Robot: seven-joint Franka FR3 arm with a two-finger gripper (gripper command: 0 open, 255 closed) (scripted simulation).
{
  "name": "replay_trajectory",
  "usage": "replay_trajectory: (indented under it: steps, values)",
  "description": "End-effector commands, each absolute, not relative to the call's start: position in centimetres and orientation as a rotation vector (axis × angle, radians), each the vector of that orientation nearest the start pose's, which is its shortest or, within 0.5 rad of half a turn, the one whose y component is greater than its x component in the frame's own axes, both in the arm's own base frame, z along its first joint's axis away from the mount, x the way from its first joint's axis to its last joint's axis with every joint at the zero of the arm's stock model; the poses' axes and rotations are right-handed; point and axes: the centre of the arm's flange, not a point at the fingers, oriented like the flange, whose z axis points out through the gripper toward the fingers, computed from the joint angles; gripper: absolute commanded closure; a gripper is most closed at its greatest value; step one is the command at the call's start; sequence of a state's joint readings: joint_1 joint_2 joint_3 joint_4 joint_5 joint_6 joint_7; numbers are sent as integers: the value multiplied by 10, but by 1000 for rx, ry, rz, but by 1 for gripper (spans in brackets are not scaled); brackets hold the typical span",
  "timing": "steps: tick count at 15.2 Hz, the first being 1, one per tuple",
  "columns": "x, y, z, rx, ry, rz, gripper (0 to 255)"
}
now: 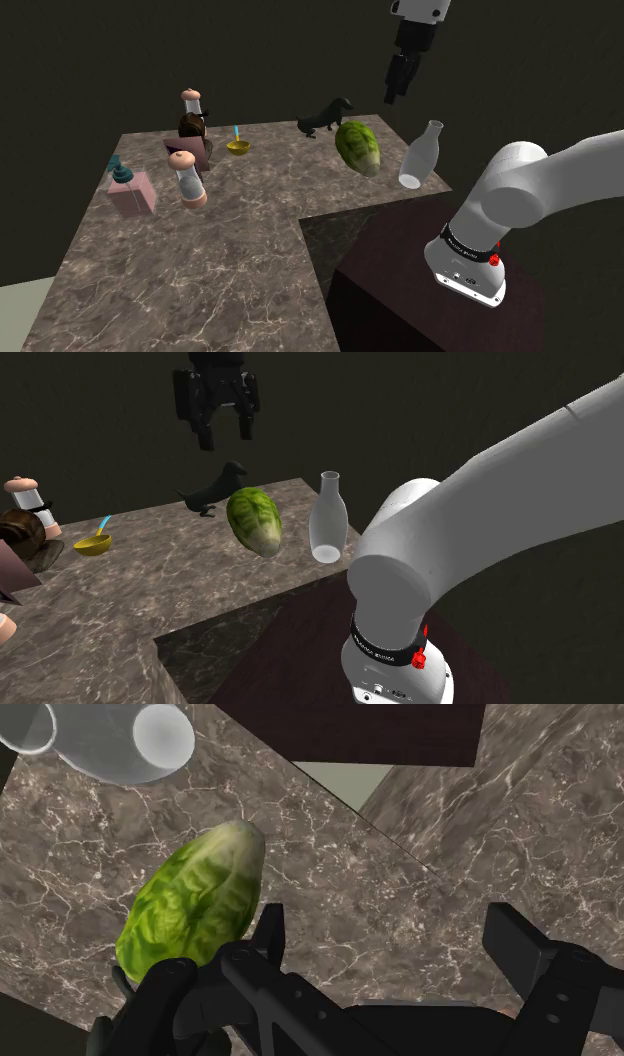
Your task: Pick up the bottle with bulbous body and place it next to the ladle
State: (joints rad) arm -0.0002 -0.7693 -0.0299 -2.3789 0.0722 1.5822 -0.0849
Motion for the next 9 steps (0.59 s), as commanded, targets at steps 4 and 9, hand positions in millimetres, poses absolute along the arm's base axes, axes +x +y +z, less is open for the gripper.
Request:
replay_trajectory:
  steps: [4,9]
  values:
    - [298,-35,559,-3060,-73,27,0]
    - [276,-88,530,-3083,-37,15,0]
